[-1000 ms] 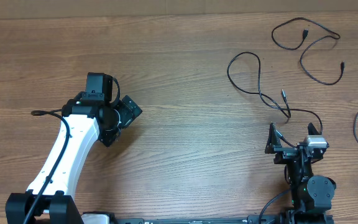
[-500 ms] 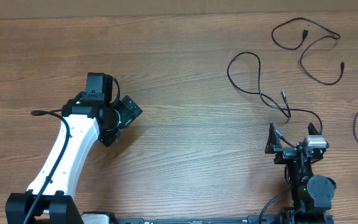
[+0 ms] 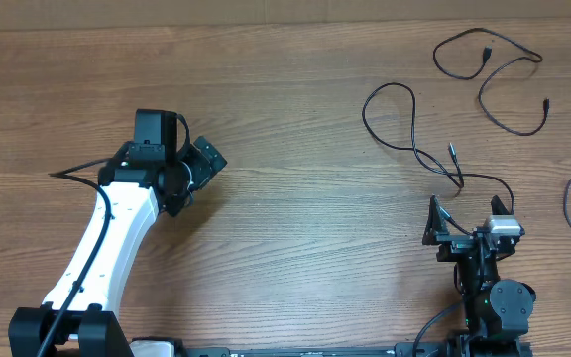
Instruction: Untangle cables
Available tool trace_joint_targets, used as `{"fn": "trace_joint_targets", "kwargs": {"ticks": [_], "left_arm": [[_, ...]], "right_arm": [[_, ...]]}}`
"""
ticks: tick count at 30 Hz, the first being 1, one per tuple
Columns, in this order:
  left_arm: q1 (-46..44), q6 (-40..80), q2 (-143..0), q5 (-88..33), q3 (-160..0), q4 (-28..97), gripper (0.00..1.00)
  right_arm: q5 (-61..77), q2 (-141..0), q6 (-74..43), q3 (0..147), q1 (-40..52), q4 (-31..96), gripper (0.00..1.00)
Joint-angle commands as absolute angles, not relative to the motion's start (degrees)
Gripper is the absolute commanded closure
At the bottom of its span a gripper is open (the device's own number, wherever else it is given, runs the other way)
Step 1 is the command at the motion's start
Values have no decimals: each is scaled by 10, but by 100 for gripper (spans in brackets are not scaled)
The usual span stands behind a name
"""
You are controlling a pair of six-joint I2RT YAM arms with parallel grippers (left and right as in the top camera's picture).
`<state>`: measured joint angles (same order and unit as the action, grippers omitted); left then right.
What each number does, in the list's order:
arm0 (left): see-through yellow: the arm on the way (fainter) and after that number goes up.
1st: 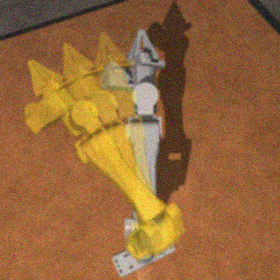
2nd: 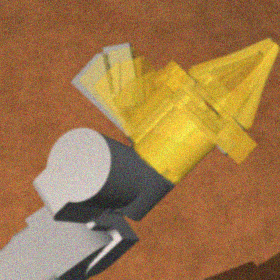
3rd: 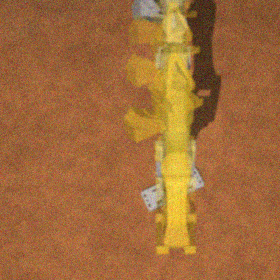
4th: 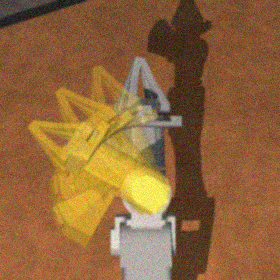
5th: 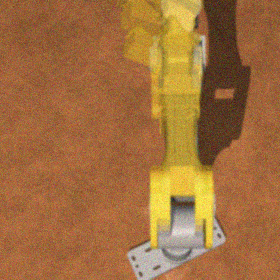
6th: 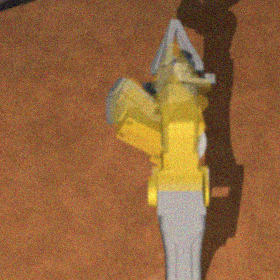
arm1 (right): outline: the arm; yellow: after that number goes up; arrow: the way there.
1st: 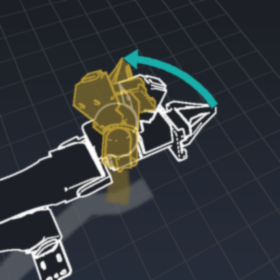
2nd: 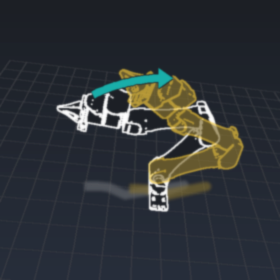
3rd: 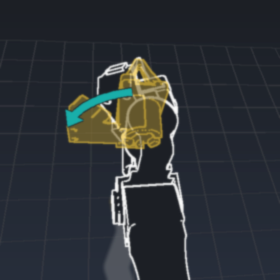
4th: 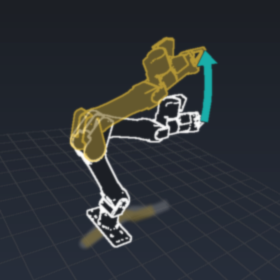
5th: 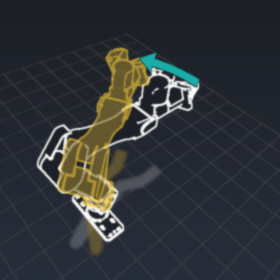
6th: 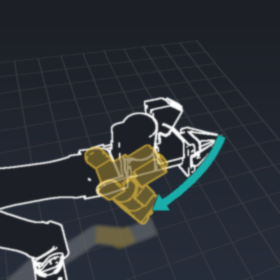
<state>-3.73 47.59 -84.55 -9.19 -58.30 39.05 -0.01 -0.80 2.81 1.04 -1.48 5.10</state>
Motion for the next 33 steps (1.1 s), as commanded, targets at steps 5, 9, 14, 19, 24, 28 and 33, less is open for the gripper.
{"fn": "trace_joint_targets", "kwargs": {"ticks": [5,9,14,19,24,28,33], "left_arm": [[-24,356,-714,-101,-590,394,1],[-27,314,-599,-70,-590,434,0],[-27,285,-459,-34,-590,522,0],[-27,287,-321,-48,-590,592,0],[-27,289,-252,-58,-590,598,0],[-27,289,-239,-58,-590,602,0],[-26,289,-210,-58,-590,616,1]], "right_arm": [[1,-2,31,4,-16,48,0],[1,-2,31,4,-16,48,0],[1,-2,31,4,-16,48,0],[1,-2,31,4,-16,48,0],[1,-2,31,4,-16,48,0],[1,-2,31,4,-16,48,0],[1,-2,31,4,-16,48,0]]}}
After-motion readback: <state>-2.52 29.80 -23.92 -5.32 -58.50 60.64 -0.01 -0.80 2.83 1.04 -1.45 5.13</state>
